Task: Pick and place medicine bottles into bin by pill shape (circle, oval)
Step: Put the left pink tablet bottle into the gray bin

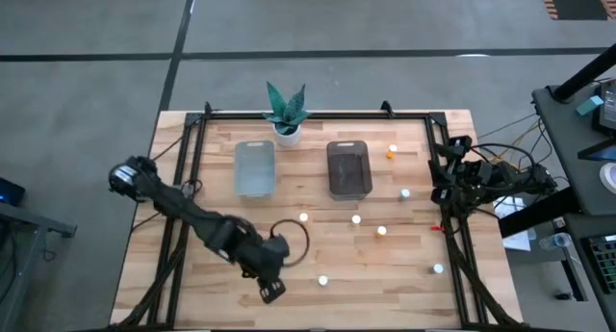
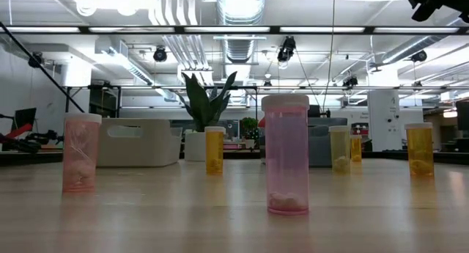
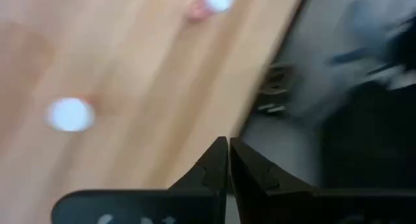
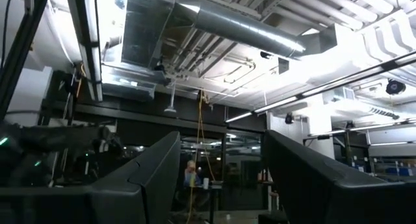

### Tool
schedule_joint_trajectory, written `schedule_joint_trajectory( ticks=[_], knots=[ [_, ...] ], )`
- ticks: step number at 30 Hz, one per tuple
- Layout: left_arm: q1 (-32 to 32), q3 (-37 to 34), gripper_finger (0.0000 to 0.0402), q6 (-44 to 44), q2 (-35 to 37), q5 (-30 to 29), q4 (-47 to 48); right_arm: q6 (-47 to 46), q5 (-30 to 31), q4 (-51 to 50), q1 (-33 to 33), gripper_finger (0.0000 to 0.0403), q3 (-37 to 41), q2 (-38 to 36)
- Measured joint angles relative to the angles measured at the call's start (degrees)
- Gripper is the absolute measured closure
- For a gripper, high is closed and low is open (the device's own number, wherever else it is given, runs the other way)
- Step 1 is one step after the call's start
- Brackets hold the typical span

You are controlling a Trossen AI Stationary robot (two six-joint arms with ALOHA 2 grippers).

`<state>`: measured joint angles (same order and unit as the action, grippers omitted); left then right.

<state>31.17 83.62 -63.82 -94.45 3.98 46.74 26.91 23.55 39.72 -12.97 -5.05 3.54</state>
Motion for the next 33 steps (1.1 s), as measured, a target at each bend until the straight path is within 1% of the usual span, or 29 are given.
schedule_joint_trajectory(
  ticks=[3, 5, 10, 16, 18, 20, 23, 25, 30, 33],
  knots=[
    [1.79, 0.92, 0.0402, 4.66, -2.92, -1.42, 5.37, 0.06, 0.00, 0.03, 0.00, 0.0188, -0.27, 0.01],
    [2.47, 0.95, 0.0402, 6.59, -4.41, -2.18, 6.89, 0.18, 0.00, -0.01, 0.00, 0.0188, -0.27, -0.01],
    [2.42, 0.58, 0.0402, 14.78, -5.73, -3.69, 6.71, 0.21, 0.00, -0.04, 0.00, 0.0188, -0.27, -0.01],
    [1.49, 0.43, 0.0400, 21.80, -6.50, -5.93, 6.80, 0.29, 0.02, -0.17, 0.00, 0.0188, -0.29, -0.01],
    [1.28, 0.34, 0.0393, 23.21, -6.58, -6.23, 6.84, 0.36, 0.02, -0.48, 0.00, 0.0188, -0.29, 0.00],
    [1.05, -0.06, 0.0378, 23.74, -6.63, -6.47, 6.89, 0.36, 0.02, -0.54, 0.00, 0.0188, -0.29, 0.01],
    [0.81, -0.81, 0.0343, 23.85, -6.63, -7.43, 7.05, 0.36, 0.02, -0.58, 0.00, 0.0188, -0.29, -0.01],
    [0.82, -1.29, 0.0315, 24.13, -6.63, -9.33, 7.51, 0.36, 0.02, -0.74, 0.00, 0.0188, -0.30, -0.01],
    [0.78, -3.72, 0.0248, 23.88, -6.63, -16.92, 7.91, 0.20, 0.02, -1.77, 0.00, 0.0188, -0.31, -0.01],
    [0.78, -4.76, 0.0221, 23.86, -6.63, -17.50, 7.88, 0.19, 0.02, -1.92, 0.00, 0.0188, -0.31, 0.00]
  ],
)
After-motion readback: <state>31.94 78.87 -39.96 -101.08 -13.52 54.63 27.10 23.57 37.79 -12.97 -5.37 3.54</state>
